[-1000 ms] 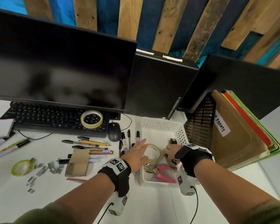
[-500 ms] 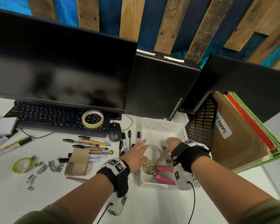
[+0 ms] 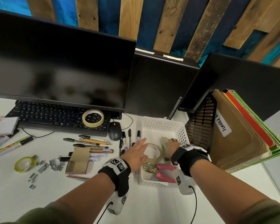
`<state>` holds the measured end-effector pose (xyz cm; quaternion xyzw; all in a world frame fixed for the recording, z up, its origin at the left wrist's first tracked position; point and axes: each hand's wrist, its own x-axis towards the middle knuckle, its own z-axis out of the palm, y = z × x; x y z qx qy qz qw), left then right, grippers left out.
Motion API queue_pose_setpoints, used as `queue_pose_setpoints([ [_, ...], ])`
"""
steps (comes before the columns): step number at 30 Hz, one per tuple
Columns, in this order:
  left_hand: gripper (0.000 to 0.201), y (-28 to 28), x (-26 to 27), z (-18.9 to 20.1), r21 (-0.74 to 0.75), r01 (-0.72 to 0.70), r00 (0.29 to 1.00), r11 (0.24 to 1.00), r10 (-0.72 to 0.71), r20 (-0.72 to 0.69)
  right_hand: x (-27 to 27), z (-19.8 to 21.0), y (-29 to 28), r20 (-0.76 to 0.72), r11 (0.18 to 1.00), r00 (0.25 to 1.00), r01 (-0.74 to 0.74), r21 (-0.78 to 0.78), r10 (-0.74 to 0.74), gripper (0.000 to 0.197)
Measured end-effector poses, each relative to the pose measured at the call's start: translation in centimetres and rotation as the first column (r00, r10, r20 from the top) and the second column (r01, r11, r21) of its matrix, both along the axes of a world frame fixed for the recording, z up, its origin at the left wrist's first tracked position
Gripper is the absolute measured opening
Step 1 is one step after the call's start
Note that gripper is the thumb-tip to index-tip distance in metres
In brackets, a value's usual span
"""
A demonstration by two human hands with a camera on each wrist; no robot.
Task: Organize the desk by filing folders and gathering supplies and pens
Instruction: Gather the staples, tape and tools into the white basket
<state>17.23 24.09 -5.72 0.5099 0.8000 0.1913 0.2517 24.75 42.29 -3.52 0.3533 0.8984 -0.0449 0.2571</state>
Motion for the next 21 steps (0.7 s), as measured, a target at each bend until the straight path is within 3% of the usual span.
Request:
queue_pose_setpoints([
  [5, 0.054, -0.1, 0.1, 0.2, 0.055, -0.053, 0.998, 0.997, 0.051, 0.027, 0.5, 2.0, -1.7, -0.063, 0.999, 0.997, 0.037, 0.025, -0.035, 0.053],
  [9, 0.05, -0.9, -0.2, 0.2, 0.154, -0.176, 0.984, 0.972, 0.169, 0.055, -0.8, 3.7, -3.5, -0.151, 0.993, 0.986, 0.088, 0.082, -0.075, 0.04],
  [15, 0.037, -3.4, -2.1, 1.0, 0.292, -0.256, 0.959, 0.922, 0.279, -0.04, -3.5, 6.0, -7.1, -0.345, 0.999, 0.939, 0.003, 0.049, 0.014, 0.028],
  [21, 0.037, -7.6, -5.7, 0.5, 0.264, -0.354, 0.922, 0.897, 0.382, -0.059, -6.4, 6.3, -12.3, -0.42, 0.995, 0.901, -0.098, 0.037, 0.104, 0.026],
])
